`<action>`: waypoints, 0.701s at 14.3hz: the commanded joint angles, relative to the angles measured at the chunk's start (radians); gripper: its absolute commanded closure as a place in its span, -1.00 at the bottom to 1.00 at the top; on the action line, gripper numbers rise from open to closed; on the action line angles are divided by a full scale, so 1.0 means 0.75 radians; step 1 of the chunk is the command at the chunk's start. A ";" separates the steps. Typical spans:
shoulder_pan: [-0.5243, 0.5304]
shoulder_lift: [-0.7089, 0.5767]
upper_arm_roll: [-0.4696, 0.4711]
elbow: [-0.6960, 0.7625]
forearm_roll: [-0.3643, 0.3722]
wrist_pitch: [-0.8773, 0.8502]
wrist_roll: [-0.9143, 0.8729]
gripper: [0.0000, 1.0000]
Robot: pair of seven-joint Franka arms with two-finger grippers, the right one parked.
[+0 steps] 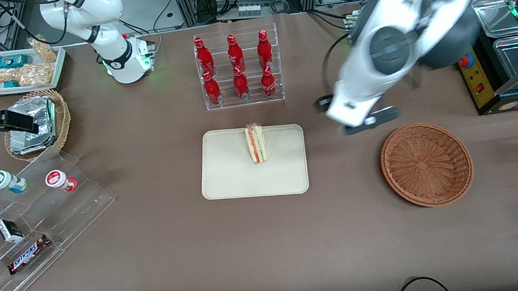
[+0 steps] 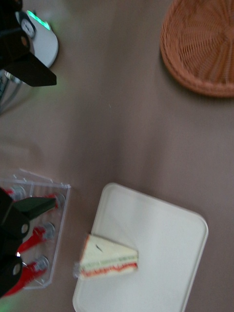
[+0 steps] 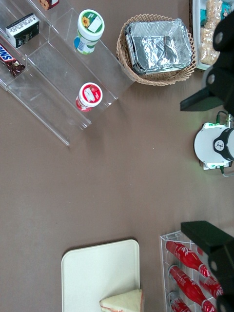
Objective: Place sandwich from basket to tray
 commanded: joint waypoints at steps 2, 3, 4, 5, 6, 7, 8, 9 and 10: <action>0.221 -0.123 -0.007 -0.051 0.005 -0.121 0.190 -1.00; 0.283 -0.142 -0.005 -0.051 0.029 -0.141 0.243 -1.00; 0.332 -0.146 -0.005 -0.047 0.064 -0.158 0.278 -1.00; 0.371 -0.152 -0.005 -0.047 0.086 -0.172 0.310 -1.00; 0.414 -0.152 -0.005 -0.041 0.086 -0.178 0.349 -1.00; 0.432 -0.144 -0.005 -0.025 0.080 -0.174 0.358 -1.00; 0.443 -0.124 -0.005 0.018 0.074 -0.176 0.354 -1.00; 0.455 -0.091 -0.005 0.049 0.078 -0.178 0.350 -1.00; 0.455 -0.085 -0.007 0.049 0.084 -0.176 0.354 -1.00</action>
